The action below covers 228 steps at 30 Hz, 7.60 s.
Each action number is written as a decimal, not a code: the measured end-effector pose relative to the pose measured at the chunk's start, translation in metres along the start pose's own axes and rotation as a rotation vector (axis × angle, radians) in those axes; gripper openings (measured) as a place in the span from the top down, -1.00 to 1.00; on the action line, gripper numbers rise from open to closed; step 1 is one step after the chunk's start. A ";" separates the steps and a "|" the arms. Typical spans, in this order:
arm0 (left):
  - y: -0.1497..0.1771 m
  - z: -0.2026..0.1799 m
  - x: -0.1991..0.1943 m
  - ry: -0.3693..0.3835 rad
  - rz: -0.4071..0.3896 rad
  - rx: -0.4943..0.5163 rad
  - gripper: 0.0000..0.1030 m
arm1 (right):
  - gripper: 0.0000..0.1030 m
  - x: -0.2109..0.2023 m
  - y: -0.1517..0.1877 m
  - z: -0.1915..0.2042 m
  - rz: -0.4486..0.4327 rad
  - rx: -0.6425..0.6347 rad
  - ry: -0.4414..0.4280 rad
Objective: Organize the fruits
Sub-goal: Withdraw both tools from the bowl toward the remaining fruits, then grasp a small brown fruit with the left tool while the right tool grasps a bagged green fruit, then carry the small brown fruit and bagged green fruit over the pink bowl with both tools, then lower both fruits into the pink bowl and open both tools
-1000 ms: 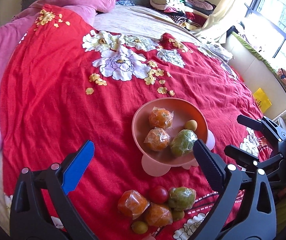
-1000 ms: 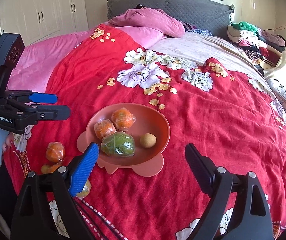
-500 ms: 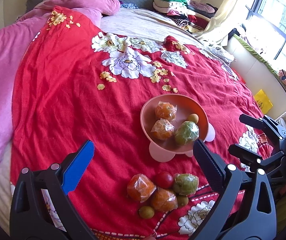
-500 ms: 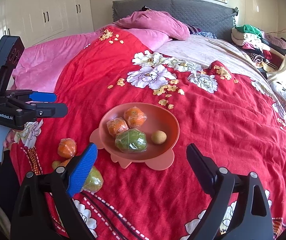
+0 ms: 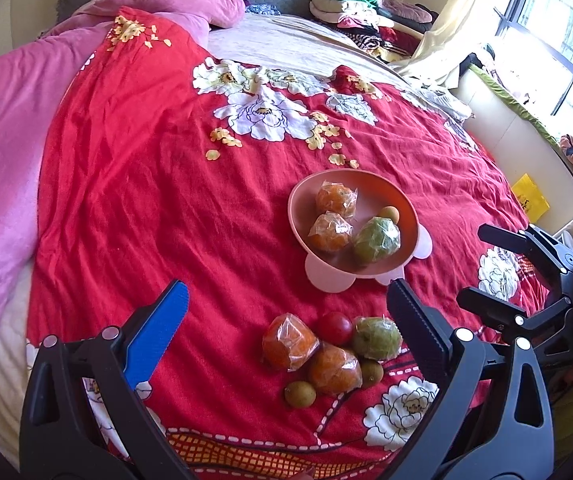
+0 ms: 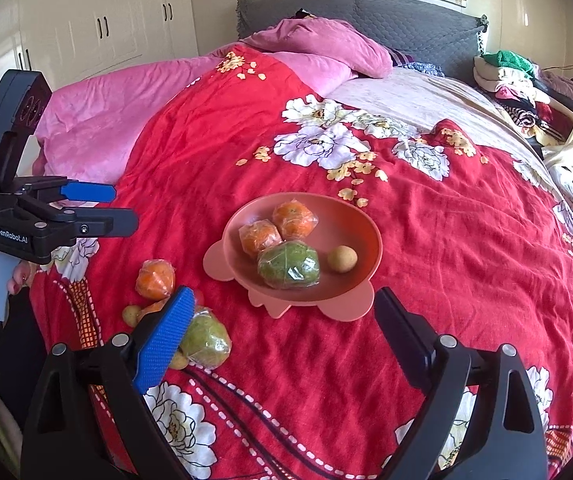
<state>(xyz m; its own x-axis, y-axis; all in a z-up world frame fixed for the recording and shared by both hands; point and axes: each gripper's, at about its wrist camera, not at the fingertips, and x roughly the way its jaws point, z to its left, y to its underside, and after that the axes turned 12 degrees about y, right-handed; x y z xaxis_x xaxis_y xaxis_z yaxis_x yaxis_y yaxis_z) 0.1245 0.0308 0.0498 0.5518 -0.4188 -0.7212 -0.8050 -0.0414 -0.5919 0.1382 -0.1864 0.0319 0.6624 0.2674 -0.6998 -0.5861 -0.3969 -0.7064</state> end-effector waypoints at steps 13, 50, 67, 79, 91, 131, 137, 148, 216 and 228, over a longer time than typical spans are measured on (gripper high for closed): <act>0.025 -0.001 -0.008 -0.007 0.025 0.002 -0.81 | -0.77 0.002 0.015 0.018 0.036 -0.029 -0.029; 0.090 -0.010 0.024 -0.039 0.172 0.102 -0.02 | -0.77 0.013 0.045 0.039 0.104 -0.068 -0.047; 0.085 -0.003 0.040 0.005 0.199 0.114 0.44 | -0.15 0.040 0.041 0.051 0.138 -0.133 -0.064; 0.084 0.001 0.042 0.019 0.201 0.111 0.51 | 0.13 0.069 0.026 0.066 0.165 -0.177 -0.131; 0.083 -0.003 0.046 0.028 0.225 0.157 0.55 | 0.27 0.067 0.029 0.056 0.153 -0.088 -0.162; 0.085 -0.012 0.048 0.052 0.247 0.265 0.54 | 0.27 0.063 0.032 0.044 0.158 -0.036 -0.172; 0.083 -0.008 0.054 0.081 0.247 0.240 0.56 | 0.27 0.063 0.032 0.043 0.158 -0.033 -0.171; 0.078 -0.006 0.046 0.118 0.233 0.212 0.71 | 0.28 0.059 0.032 0.037 0.151 -0.017 -0.166; -0.018 -0.039 0.126 0.142 0.213 0.227 0.71 | 0.28 0.102 -0.044 -0.051 0.078 0.074 -0.037; -0.017 -0.035 0.129 0.148 0.212 0.215 0.71 | 0.28 0.122 -0.057 -0.049 0.084 0.068 -0.036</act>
<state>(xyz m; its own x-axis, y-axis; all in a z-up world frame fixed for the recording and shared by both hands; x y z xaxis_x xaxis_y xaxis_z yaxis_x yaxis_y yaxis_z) 0.2017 -0.0542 -0.0204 0.3266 -0.5252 -0.7858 -0.8256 0.2461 -0.5077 0.2752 -0.1740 -0.0085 0.5929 0.2675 -0.7595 -0.6700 -0.3594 -0.6496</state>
